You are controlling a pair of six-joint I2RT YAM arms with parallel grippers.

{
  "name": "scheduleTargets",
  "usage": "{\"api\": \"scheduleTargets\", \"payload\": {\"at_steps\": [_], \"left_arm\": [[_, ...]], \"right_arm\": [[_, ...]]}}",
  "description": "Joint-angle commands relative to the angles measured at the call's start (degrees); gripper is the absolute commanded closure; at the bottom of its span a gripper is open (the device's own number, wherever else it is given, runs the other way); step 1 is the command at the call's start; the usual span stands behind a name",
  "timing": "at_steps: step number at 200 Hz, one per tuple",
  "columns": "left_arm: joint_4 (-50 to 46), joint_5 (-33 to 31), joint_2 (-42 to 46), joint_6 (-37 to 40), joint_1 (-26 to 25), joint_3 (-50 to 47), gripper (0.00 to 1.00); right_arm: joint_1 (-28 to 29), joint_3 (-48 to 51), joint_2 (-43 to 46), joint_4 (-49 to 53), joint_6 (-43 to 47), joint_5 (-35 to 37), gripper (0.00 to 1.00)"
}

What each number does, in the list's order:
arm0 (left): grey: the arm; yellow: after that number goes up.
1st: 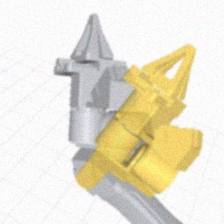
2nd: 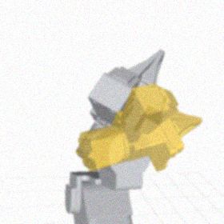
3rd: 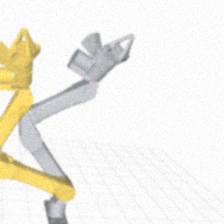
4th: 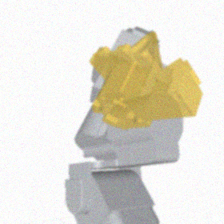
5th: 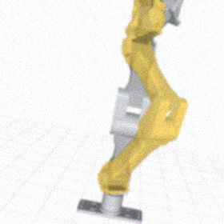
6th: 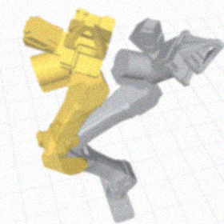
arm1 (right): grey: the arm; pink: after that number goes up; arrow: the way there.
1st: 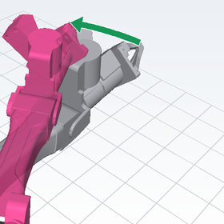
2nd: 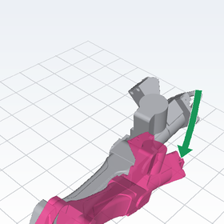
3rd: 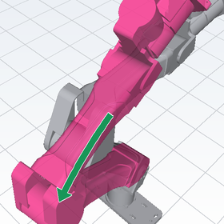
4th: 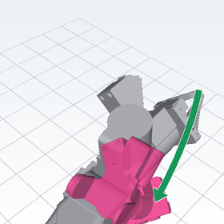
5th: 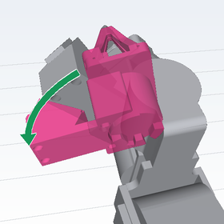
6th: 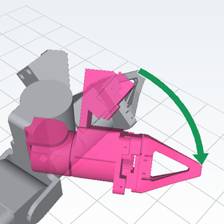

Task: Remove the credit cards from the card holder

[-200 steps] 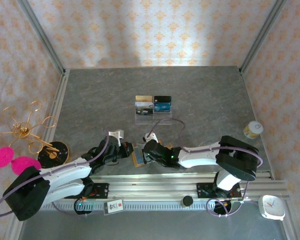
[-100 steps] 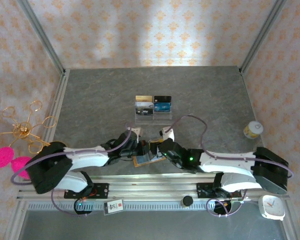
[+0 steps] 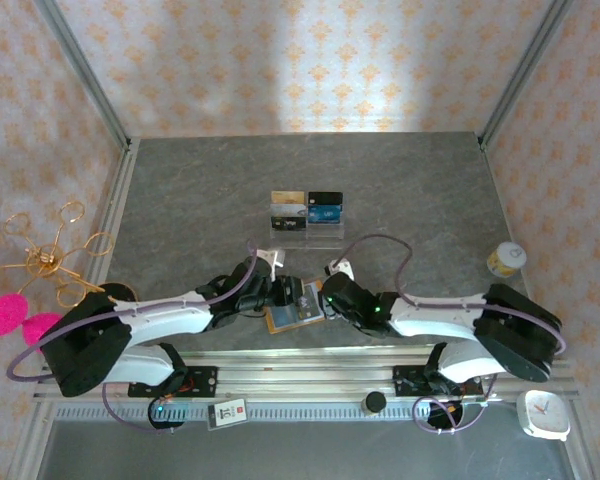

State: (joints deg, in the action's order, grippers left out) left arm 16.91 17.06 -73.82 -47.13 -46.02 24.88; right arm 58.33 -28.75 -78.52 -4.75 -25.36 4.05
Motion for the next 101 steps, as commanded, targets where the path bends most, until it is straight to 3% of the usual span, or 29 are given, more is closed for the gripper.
{"api": "scheduleTargets", "payload": {"at_steps": [1,42,101], "left_arm": [[-1.93,-1.81,1.28,-2.55,0.24,-4.38,0.75],[-7.03,-7.33,-0.66,0.03,2.30,-3.23,0.94],[-5.29,-6.32,-12.98,7.38,6.51,5.30,0.99]], "right_arm": [[-1.43,-2.14,-2.84,-2.65,3.57,-1.40,0.81],[-1.86,-1.98,-7.28,-2.53,2.46,-2.32,0.85],[0.44,3.19,-3.20,-1.62,-4.38,-2.97,0.87]]}}
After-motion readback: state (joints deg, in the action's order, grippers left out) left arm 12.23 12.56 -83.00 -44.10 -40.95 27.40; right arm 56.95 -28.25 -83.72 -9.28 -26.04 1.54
